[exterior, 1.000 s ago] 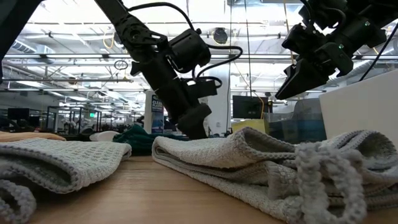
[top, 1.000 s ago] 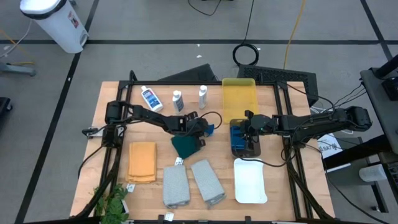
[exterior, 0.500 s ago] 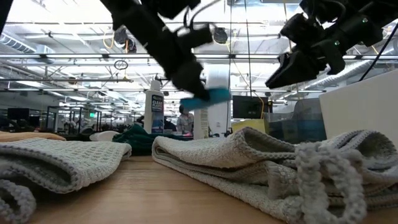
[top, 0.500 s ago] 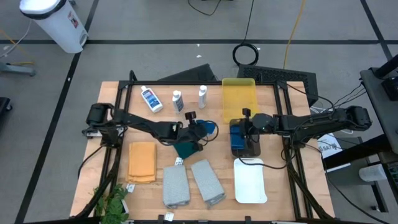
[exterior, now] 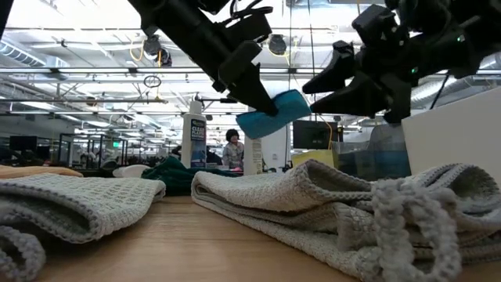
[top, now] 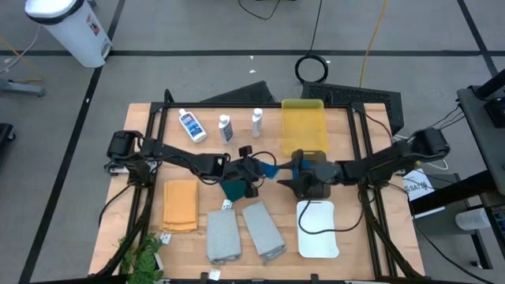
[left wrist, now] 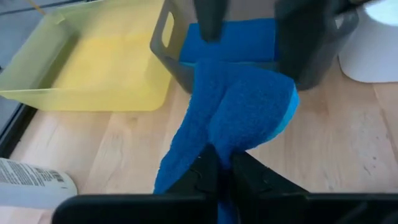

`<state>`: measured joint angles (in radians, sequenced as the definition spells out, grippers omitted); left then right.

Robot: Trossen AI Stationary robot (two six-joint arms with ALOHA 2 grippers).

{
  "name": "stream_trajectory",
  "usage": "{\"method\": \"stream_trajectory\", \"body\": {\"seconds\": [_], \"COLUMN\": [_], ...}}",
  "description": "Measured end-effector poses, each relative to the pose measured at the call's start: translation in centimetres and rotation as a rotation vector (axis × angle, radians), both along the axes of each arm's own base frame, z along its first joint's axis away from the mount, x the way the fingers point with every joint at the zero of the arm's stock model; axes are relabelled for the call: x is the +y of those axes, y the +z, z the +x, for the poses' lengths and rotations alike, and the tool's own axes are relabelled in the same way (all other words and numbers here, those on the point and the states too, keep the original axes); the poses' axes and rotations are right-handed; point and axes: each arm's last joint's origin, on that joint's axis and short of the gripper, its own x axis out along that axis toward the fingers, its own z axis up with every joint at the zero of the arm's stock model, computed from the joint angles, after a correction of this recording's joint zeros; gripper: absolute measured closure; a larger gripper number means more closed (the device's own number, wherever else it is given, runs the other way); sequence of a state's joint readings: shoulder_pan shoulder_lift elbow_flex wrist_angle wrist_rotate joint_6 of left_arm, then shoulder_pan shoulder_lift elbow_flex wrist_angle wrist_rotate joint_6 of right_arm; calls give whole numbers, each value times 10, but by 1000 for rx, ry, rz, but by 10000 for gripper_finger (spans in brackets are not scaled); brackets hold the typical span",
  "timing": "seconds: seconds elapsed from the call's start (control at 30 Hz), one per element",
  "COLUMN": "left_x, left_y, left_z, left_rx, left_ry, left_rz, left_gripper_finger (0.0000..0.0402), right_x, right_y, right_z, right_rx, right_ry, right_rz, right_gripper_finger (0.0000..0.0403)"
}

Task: Pick & Place Kitchen Items
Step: Put the blue sponge into the black bin

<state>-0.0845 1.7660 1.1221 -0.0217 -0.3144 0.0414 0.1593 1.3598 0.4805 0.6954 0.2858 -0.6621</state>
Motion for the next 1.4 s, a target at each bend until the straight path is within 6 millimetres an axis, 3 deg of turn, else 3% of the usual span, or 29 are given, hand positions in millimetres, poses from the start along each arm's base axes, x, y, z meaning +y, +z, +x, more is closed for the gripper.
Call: {"method": "stream_trajectory", "body": {"seconds": [0.13, 0.27, 0.63, 0.8, 1.13, 1.4], "left_x": [3, 2, 2, 2, 1, 1], "left_y": [0, 0, 0, 1, 4, 4], "left_z": [0, 0, 0, 1, 2, 3], "left_rx": [-2, -2, -3, -33, -66, -63], "left_ry": [13, 6, 0, 36, 57, 41], "left_rz": [-13, -30, -40, -76, -77, -55], "left_gripper_finger": [393, 381, 390, 335, 215, 169], "right_x": [-3, -7, -7, -6, -9, -13], "right_y": [-11, -13, -12, -10, 12, 37], "right_z": [10, 16, 17, 16, -3, -35], "right_rx": [4, 9, -4, -8, 25, 40], "right_ry": [-15, -33, -30, -29, -55, -106], "right_rz": [-13, -12, -15, -14, 81, 230], "right_gripper_finger": [157, 181, 339, 396, 399, 401]}}
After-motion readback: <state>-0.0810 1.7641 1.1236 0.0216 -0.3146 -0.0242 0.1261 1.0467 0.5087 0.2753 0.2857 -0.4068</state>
